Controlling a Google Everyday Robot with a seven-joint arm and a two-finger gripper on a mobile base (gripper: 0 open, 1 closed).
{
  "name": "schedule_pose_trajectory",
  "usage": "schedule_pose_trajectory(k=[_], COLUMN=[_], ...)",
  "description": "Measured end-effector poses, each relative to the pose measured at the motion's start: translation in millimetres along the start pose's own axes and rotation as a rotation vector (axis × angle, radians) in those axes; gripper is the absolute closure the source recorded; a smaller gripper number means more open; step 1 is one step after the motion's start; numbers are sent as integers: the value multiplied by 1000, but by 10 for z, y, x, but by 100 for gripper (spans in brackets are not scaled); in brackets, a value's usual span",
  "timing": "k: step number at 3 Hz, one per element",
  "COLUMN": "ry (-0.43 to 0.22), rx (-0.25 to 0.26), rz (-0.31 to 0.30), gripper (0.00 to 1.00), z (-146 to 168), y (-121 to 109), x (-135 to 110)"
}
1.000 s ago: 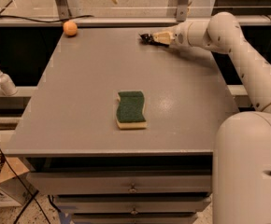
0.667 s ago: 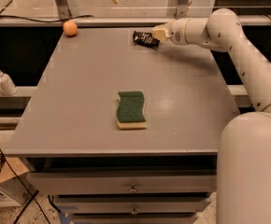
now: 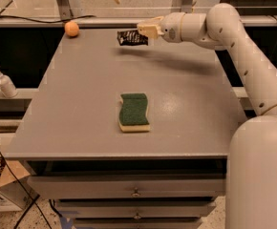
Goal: Move rxbar chocolate near orange
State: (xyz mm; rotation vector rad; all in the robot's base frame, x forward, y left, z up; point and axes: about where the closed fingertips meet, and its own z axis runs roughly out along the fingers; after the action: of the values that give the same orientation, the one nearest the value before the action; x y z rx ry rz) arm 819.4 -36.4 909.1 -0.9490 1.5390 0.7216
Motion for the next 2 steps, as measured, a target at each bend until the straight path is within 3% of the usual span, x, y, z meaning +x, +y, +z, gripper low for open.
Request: schedule_pose_trajectory(k=[1,2], ry=[-7,-8], rx=[-13,22], rz=[1,-4], gripper=[100,100], z=[31,48], y=[44,36], x=[-20,-30])
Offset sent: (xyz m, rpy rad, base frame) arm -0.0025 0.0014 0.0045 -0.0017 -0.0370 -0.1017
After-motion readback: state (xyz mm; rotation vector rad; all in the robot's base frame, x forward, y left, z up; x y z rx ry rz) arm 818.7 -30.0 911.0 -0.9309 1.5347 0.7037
